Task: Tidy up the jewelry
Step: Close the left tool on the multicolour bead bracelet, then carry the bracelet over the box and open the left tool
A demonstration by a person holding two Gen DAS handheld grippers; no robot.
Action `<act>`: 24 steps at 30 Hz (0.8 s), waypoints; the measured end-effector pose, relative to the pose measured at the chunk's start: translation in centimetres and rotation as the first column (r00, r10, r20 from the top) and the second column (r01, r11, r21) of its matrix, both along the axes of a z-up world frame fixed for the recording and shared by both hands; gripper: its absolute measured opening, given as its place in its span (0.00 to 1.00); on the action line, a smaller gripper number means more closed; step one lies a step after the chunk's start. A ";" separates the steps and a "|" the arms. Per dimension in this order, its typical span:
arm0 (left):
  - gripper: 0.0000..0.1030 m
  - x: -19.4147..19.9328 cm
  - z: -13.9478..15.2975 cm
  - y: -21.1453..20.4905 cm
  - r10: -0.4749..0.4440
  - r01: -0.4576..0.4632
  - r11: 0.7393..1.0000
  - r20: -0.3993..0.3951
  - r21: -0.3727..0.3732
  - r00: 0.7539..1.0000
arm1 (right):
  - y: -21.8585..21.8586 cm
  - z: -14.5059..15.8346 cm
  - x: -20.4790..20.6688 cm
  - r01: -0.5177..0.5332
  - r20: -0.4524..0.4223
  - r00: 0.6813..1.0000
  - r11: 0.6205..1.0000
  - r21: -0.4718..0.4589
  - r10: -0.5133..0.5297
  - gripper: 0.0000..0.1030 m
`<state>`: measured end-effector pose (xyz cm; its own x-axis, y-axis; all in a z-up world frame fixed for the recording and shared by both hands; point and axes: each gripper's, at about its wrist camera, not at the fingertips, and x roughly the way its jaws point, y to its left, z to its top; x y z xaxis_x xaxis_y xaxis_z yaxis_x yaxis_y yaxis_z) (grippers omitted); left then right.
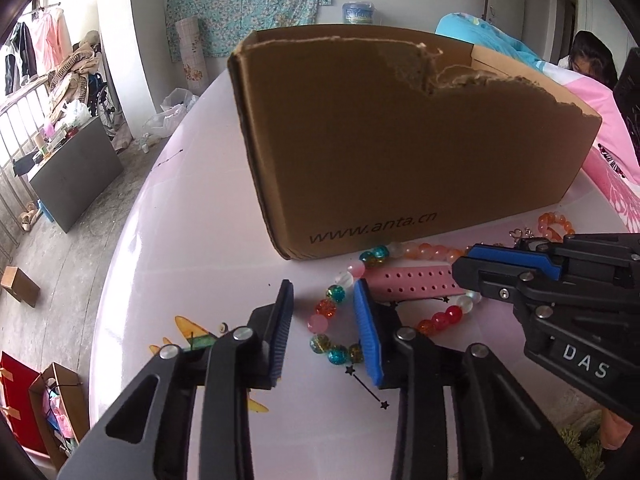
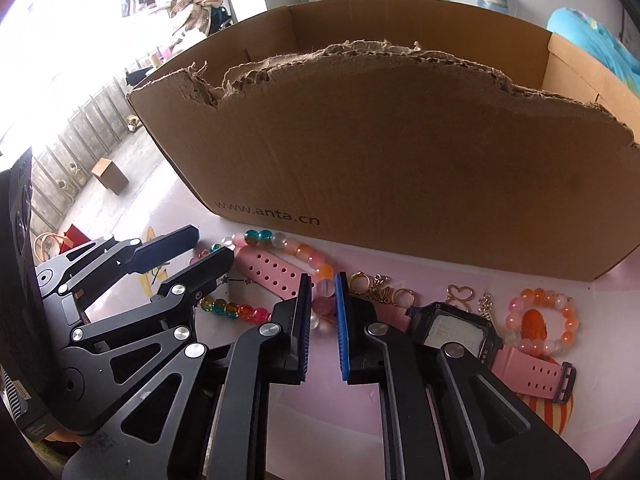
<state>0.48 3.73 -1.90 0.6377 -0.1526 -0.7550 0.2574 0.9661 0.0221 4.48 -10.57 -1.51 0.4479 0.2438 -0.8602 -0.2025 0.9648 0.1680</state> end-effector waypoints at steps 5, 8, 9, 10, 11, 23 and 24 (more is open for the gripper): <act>0.09 -0.5 0.9 0.8 -0.005 0.003 0.997 -0.022 -0.078 1.000 | -0.7 0.6 -0.7 0.003 -0.011 1.000 0.998 0.068 -0.003 0.08; 0.09 -1.0 2.3 1.5 -0.017 0.013 0.990 -0.028 -0.142 0.999 | -0.9 1.8 -1.4 -0.003 -0.006 1.000 0.994 0.108 0.004 0.07; 0.09 -1.2 2.9 1.6 -0.025 0.020 0.986 -0.028 -0.167 0.999 | -0.9 2.3 -1.6 -0.007 -0.005 1.000 0.992 0.128 0.008 0.07; 0.09 -1.4 3.6 1.8 -0.034 0.028 0.981 -0.024 -0.190 0.999 | -1.0 2.8 -1.7 -0.013 0.000 1.000 0.990 0.140 0.013 0.07; 0.09 -1.6 4.3 1.9 -0.043 0.038 0.977 -0.019 -0.209 0.999 | -0.9 3.5 -2.0 -0.021 0.012 1.000 0.989 0.145 0.020 0.07; 0.09 -1.4 15.9 2.0 -0.172 0.227 0.896 0.173 -0.381 0.970 | -0.7 13.5 -2.0 -0.149 0.347 0.932 0.984 0.099 0.106 0.07; 0.09 -0.6 16.6 1.8 -0.169 0.230 0.901 0.190 -0.368 0.967 | -0.9 13.9 -1.1 -0.143 0.354 0.930 0.985 0.095 0.101 0.07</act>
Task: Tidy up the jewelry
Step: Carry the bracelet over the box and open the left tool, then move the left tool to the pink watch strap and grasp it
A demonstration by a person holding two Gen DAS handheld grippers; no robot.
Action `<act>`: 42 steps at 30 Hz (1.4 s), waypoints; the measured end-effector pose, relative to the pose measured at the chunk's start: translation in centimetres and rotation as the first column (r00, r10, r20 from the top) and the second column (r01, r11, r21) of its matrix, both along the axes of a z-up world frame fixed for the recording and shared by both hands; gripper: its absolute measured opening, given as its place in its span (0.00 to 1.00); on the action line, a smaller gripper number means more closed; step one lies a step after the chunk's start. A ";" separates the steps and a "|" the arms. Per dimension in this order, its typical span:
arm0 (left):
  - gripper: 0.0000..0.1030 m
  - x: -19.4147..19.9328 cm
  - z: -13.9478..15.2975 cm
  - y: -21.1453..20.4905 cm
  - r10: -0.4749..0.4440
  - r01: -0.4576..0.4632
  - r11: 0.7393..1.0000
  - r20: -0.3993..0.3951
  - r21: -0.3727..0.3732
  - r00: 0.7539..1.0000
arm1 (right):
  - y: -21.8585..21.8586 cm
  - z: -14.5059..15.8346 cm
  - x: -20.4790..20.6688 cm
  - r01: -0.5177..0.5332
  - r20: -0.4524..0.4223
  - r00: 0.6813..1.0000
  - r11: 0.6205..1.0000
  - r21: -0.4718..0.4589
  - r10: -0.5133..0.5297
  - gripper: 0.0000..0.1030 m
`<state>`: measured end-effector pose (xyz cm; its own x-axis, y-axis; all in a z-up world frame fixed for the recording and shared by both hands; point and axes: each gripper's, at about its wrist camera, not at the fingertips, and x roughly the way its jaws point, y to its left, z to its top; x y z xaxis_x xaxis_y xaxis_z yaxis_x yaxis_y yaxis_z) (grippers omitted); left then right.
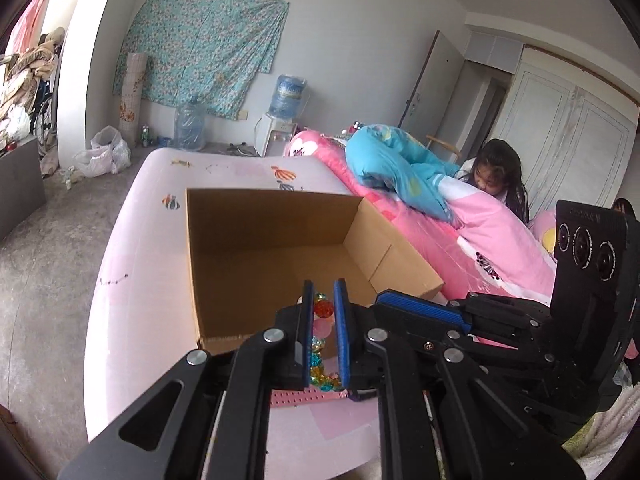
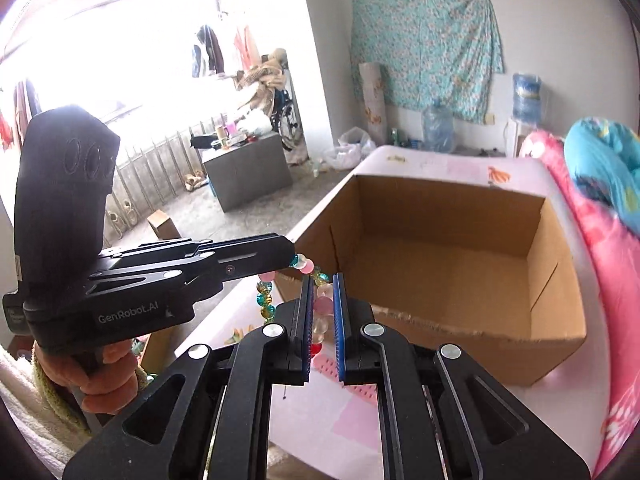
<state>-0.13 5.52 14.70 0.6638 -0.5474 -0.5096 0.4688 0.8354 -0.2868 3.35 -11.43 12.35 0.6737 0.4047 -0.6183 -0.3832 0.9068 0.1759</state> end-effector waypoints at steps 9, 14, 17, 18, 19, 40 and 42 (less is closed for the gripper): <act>0.09 13.0 -1.3 -1.5 0.080 -0.058 0.990 -0.170 0.126 0.982 | -3.4 -5.3 11.1 0.039 -0.398 0.917 0.997 0.060 -0.012 0.07; 0.09 18.4 -3.9 -2.9 0.150 -0.093 0.962 -0.213 0.257 0.966 | -2.1 -7.9 16.6 0.099 -0.569 0.821 0.994 0.048 -0.054 0.08; 0.09 21.0 -5.3 -3.3 0.217 -0.137 0.930 -0.211 0.340 0.953 | -1.8 -9.3 18.9 0.137 -0.639 0.766 0.989 0.052 -0.072 0.10; 0.09 21.4 -5.6 -3.2 0.238 -0.154 0.923 -0.208 0.353 0.949 | -1.9 -9.6 19.2 0.160 -0.648 0.757 0.985 0.058 -0.085 0.11; 0.09 21.6 -5.7 -3.0 0.245 -0.161 0.923 -0.212 0.350 0.946 | -2.0 -9.7 19.4 0.174 -0.656 0.748 0.983 0.056 -0.095 0.15; 0.49 0.1 -6.5 3.1 0.100 -0.093 0.992 -0.089 0.085 0.991 | -10.6 -1.4 -5.5 0.199 -0.295 0.948 0.945 0.261 -0.119 0.43; 0.55 -0.1 -8.3 1.9 0.079 -0.061 0.992 -0.161 0.114 0.984 | -9.9 -4.7 -6.0 0.242 -0.379 0.915 0.940 0.242 -0.138 0.43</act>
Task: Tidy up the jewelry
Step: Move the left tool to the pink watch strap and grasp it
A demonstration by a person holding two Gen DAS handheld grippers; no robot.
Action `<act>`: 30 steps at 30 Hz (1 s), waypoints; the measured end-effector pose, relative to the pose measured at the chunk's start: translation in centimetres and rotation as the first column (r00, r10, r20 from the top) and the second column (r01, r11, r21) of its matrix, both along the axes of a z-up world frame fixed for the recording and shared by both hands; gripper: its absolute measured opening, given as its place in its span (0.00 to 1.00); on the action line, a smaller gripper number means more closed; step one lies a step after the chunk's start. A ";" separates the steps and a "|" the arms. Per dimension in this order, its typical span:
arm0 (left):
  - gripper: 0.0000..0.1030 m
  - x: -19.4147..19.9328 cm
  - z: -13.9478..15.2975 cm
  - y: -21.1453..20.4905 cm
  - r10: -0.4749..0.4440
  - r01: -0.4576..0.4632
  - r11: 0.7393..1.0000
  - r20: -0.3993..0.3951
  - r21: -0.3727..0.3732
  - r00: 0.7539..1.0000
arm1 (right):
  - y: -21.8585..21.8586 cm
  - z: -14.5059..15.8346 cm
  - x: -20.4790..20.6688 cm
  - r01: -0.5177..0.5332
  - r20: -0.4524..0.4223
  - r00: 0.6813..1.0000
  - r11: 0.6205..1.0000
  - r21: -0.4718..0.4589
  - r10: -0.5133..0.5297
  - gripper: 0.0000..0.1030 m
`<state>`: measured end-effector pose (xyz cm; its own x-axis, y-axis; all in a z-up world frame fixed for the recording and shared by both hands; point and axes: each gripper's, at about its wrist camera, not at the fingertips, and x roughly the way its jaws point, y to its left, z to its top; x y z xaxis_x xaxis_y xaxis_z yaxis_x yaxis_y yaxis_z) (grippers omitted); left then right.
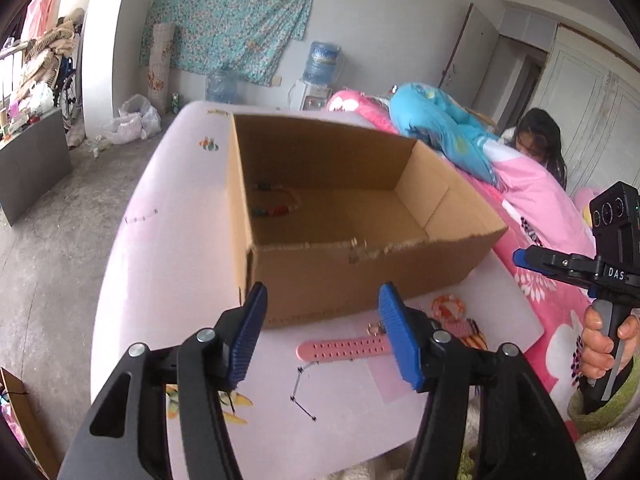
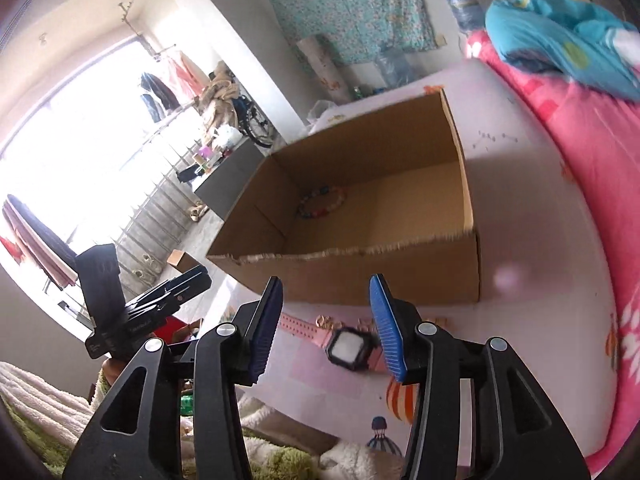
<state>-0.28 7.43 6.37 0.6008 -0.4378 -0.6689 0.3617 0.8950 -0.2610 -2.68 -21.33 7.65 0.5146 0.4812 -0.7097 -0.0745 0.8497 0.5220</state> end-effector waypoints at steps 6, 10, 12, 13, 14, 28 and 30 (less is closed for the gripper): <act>0.55 0.7 -4.3 -1.8 0.032 -0.030 0.999 -0.096 0.022 0.995 | 4.0 -4.1 -0.1 -0.001 -0.038 0.999 0.990 -0.138 -0.004 0.43; 0.59 2.0 -7.1 -3.0 0.054 -0.038 0.991 -0.118 0.130 0.992 | 6.1 -5.0 0.3 -0.013 -0.007 1.000 0.961 -0.278 0.012 0.43; 0.60 2.4 -7.9 -3.7 0.059 -0.040 0.985 -0.107 0.167 0.993 | 7.0 -5.5 0.8 -0.025 -0.002 1.000 0.951 -0.307 0.026 0.43; 0.61 2.4 -8.1 -4.0 0.059 -0.043 0.982 -0.084 0.183 0.995 | 7.4 -5.7 0.8 -0.022 0.009 1.000 0.945 -0.326 0.026 0.44; 0.62 2.6 -8.2 -4.3 0.061 -0.044 0.978 -0.075 0.203 0.995 | 7.8 -5.7 0.8 -0.024 0.022 0.999 0.936 -0.352 0.033 0.44; 0.65 3.3 -7.9 -1.9 0.024 -0.051 0.992 -0.227 -0.112 0.974 | 9.3 -4.8 0.2 -0.054 0.054 0.995 0.908 -0.414 0.084 0.44; 0.65 3.2 -8.0 -1.5 0.015 -0.053 0.988 -0.249 -0.145 0.968 | 9.3 -5.7 -0.5 -0.058 0.050 0.995 0.909 -0.413 0.087 0.44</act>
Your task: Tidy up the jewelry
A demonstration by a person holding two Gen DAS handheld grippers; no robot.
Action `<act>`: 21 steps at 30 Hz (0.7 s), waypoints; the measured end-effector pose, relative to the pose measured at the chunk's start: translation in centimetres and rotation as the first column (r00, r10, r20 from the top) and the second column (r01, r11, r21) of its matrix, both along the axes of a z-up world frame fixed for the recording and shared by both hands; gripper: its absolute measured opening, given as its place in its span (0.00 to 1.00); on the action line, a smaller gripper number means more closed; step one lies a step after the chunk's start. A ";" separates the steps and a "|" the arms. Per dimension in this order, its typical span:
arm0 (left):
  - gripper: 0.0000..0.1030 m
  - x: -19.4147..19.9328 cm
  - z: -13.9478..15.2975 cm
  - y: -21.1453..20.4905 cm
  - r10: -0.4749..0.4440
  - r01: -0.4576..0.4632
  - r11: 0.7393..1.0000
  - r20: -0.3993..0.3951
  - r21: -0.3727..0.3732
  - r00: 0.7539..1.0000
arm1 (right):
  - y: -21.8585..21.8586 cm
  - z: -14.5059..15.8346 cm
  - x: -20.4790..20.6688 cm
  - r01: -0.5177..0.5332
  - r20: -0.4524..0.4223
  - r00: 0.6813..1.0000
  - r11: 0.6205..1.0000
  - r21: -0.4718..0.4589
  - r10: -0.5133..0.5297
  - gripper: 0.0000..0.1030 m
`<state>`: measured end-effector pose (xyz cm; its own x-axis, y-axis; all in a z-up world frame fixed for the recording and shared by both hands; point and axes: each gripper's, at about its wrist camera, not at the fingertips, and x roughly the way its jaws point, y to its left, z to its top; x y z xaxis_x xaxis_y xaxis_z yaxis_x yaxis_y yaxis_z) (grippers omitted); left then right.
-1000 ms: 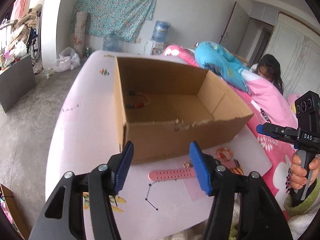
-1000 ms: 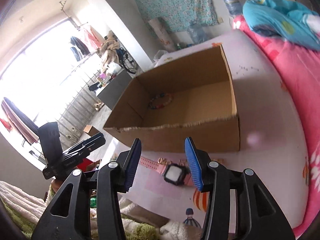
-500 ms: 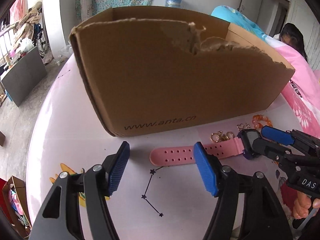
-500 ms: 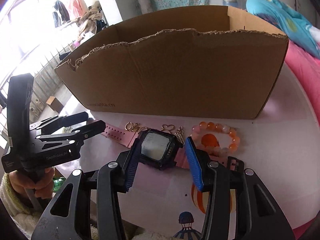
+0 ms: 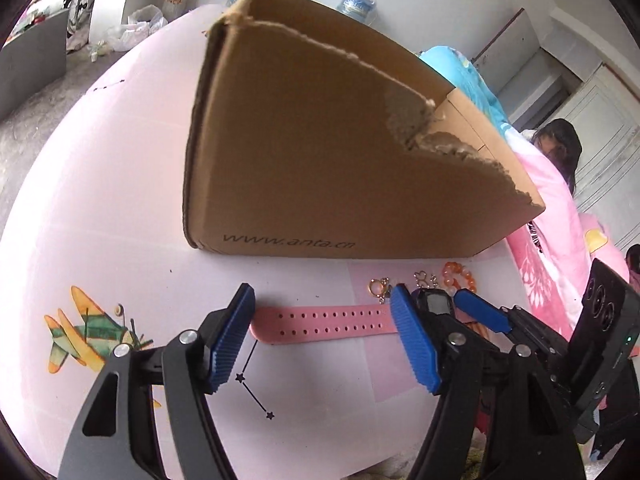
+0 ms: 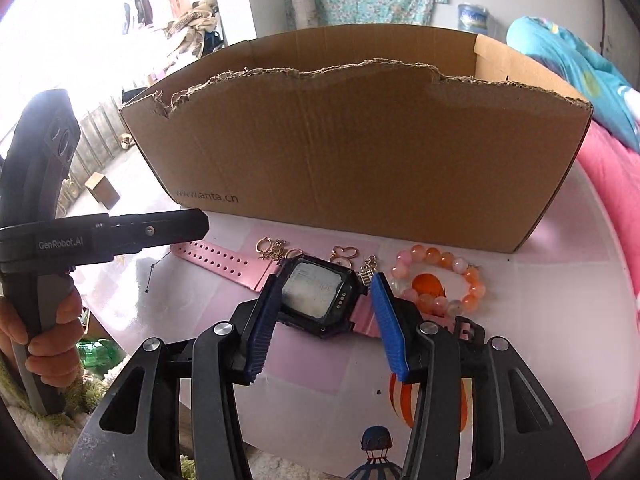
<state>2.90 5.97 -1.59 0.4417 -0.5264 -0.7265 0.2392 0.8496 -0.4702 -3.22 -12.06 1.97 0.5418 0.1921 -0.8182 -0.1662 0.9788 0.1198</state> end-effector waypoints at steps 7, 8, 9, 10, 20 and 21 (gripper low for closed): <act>0.66 -0.4 -1.2 1.2 -0.062 0.026 0.966 -0.130 -0.258 0.990 | 0.3 -0.1 0.1 -0.014 -0.006 1.000 1.000 0.010 0.014 0.44; 0.66 -0.5 -1.1 1.1 -0.053 0.019 0.966 -0.126 -0.256 0.991 | 0.5 -0.1 0.0 -0.021 -0.005 1.000 1.000 0.009 0.021 0.44; 0.66 -0.6 -1.0 1.0 -0.051 0.020 0.970 -0.120 -0.243 0.991 | 0.6 -0.1 -0.1 -0.027 -0.004 1.000 1.000 0.008 0.027 0.44; 0.66 -0.7 -0.9 0.8 -0.043 0.016 0.974 -0.114 -0.226 0.993 | 0.8 -0.1 -0.1 -0.032 -0.004 0.999 0.999 0.006 0.032 0.44; 0.33 -1.7 0.7 -2.2 -0.024 0.020 0.995 0.039 0.099 0.999 | -0.2 0.0 -0.5 -0.027 -0.002 1.000 0.998 0.059 0.027 0.44; 0.31 -1.9 0.6 -2.5 -0.034 0.028 0.992 0.044 0.120 0.998 | -0.7 0.1 -0.5 -0.019 -0.007 1.000 0.996 0.087 0.020 0.44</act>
